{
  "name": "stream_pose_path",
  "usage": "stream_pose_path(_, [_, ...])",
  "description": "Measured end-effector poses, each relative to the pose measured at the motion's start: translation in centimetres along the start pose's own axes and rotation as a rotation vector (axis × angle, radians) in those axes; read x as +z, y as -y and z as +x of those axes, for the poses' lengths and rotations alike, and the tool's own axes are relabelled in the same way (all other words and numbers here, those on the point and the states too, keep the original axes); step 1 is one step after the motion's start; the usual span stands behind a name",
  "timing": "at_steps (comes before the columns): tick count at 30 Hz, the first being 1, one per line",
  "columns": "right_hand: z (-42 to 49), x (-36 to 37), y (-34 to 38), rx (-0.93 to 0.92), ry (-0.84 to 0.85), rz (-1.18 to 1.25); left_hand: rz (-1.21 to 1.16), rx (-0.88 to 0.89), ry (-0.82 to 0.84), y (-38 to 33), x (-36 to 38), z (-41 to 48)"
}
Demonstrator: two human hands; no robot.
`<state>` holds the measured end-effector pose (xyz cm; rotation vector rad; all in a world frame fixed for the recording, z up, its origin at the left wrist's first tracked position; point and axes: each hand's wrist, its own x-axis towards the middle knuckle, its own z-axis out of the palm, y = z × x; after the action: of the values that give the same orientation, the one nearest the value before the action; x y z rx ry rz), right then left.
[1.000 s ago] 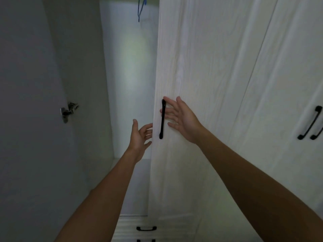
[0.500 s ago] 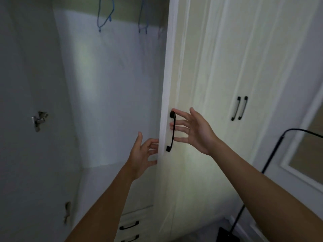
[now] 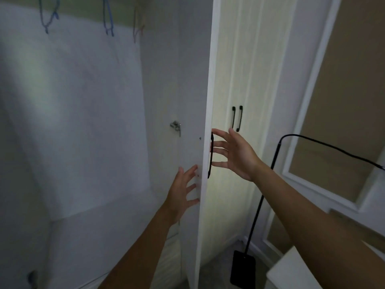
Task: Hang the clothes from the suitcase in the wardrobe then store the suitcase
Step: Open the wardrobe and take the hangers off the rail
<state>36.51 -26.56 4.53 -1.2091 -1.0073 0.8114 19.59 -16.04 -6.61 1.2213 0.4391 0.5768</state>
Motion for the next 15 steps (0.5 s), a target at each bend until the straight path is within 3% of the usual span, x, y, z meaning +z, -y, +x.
stream_pose_path(8, [1.4, -8.9, 0.1, 0.019, -0.096, 0.063, 0.064, -0.016, 0.007, 2.2, 7.3, 6.3])
stream_pose_path(15, [4.0, -14.7, -0.2, 0.05, -0.047, 0.101, 0.103, 0.016, -0.043, 2.8, 11.2, 9.7])
